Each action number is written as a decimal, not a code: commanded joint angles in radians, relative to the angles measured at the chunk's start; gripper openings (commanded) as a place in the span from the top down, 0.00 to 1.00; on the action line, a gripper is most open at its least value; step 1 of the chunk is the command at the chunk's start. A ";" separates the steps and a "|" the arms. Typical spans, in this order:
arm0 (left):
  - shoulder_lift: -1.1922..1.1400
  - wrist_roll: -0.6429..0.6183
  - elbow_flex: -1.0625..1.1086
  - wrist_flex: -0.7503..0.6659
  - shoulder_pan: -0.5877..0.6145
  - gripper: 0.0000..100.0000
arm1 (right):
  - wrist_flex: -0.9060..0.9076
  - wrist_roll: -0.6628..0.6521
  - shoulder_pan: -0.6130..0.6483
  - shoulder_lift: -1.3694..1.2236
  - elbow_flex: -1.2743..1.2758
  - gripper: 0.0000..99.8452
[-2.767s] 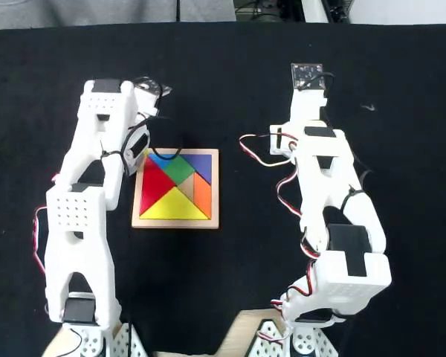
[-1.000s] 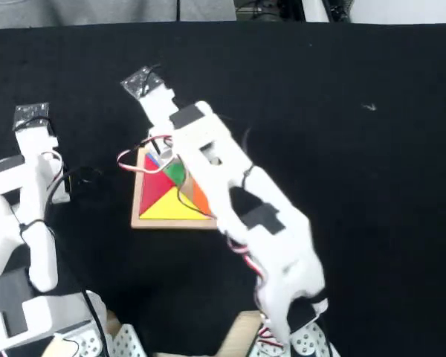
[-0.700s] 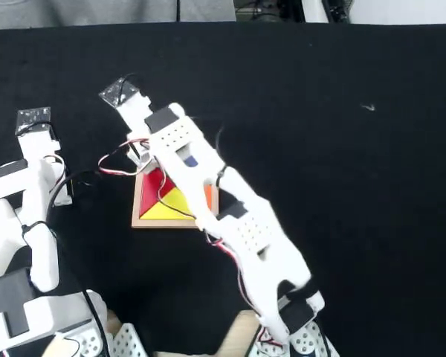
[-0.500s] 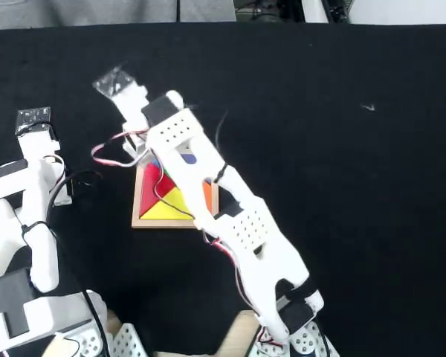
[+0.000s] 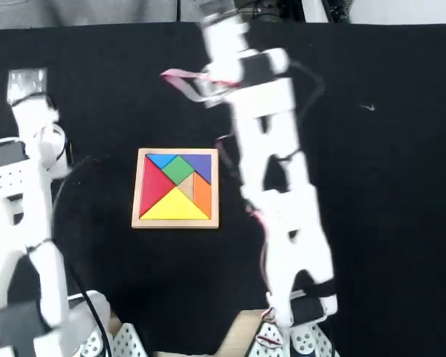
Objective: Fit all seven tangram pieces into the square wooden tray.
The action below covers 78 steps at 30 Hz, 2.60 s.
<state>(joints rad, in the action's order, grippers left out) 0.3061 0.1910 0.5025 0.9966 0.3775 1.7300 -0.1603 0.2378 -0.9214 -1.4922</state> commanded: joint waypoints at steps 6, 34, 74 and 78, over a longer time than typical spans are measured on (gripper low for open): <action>0.371 -0.149 -0.119 -0.086 -0.170 0.97 | 0.040 0.003 -0.196 0.340 0.147 0.99; 1.306 -0.106 0.137 -0.005 -0.160 0.84 | 0.029 -0.003 -0.190 1.791 1.277 0.99; 1.508 -0.178 1.196 -0.439 -0.171 0.84 | -0.919 -0.028 -0.269 2.816 2.798 0.99; 1.508 -0.178 1.196 -0.347 -0.171 0.84 | -1.151 -0.028 -0.318 2.816 3.037 0.99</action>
<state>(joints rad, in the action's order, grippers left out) 1.8144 0.0222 1.6794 0.5746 0.2163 0.7511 -0.1772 -0.0460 1.8067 1.4093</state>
